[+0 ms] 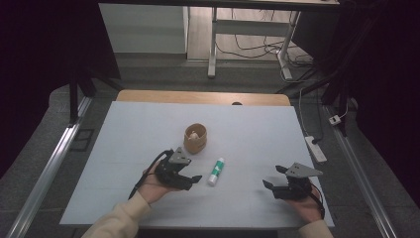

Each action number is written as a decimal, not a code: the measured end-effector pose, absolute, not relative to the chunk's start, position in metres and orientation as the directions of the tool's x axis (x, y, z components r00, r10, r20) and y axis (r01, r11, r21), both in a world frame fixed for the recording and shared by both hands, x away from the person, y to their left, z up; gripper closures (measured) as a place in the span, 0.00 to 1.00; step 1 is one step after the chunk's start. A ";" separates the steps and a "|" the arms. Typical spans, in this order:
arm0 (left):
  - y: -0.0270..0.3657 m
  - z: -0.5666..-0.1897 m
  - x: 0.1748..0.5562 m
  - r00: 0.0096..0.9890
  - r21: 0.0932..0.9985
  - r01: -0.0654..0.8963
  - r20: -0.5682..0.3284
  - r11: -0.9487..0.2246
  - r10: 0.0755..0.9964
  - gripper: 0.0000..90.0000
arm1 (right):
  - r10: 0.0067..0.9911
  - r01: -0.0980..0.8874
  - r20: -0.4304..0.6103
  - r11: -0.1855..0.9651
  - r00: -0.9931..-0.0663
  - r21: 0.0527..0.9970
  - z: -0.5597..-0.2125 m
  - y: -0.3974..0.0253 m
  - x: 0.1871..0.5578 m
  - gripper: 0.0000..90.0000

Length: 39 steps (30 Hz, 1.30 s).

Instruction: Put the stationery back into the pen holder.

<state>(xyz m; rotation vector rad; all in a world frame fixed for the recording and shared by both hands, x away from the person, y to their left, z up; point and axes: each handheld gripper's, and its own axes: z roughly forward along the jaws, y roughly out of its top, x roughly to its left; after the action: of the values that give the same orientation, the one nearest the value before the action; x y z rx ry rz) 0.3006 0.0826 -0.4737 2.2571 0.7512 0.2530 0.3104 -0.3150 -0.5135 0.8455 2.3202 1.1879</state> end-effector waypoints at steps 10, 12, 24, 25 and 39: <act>0.051 -0.480 0.316 0.815 0.654 0.464 -0.051 -0.598 0.578 0.34 | 0.669 0.331 -0.080 0.463 -0.739 0.822 -0.514 -0.314 0.311 0.25; 0.047 -0.484 0.319 0.812 0.640 0.475 -0.054 -0.604 0.581 0.34 | 0.669 0.331 -0.081 0.465 -0.739 0.821 -0.514 -0.314 0.311 0.25; 0.021 -0.504 0.337 0.786 0.578 0.530 -0.062 -0.620 0.615 0.31 | 0.670 0.337 -0.087 0.476 -0.737 0.813 -0.515 -0.314 0.312 0.26; 0.019 -0.505 0.338 0.785 0.576 0.532 -0.060 -0.621 0.616 0.31 | 0.670 0.337 -0.087 0.476 -0.737 0.812 -0.515 -0.314 0.312 0.26; 0.005 -0.516 0.337 0.782 0.533 0.552 -0.064 -0.641 0.620 0.49 | 0.672 0.343 -0.085 0.478 -0.736 0.809 -0.516 -0.314 0.313 0.26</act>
<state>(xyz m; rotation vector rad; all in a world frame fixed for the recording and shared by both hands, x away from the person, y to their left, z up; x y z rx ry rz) 0.3373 0.0050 -0.5157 2.4321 0.8721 0.1683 0.3126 -0.3140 -0.5161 0.8479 2.3366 1.1494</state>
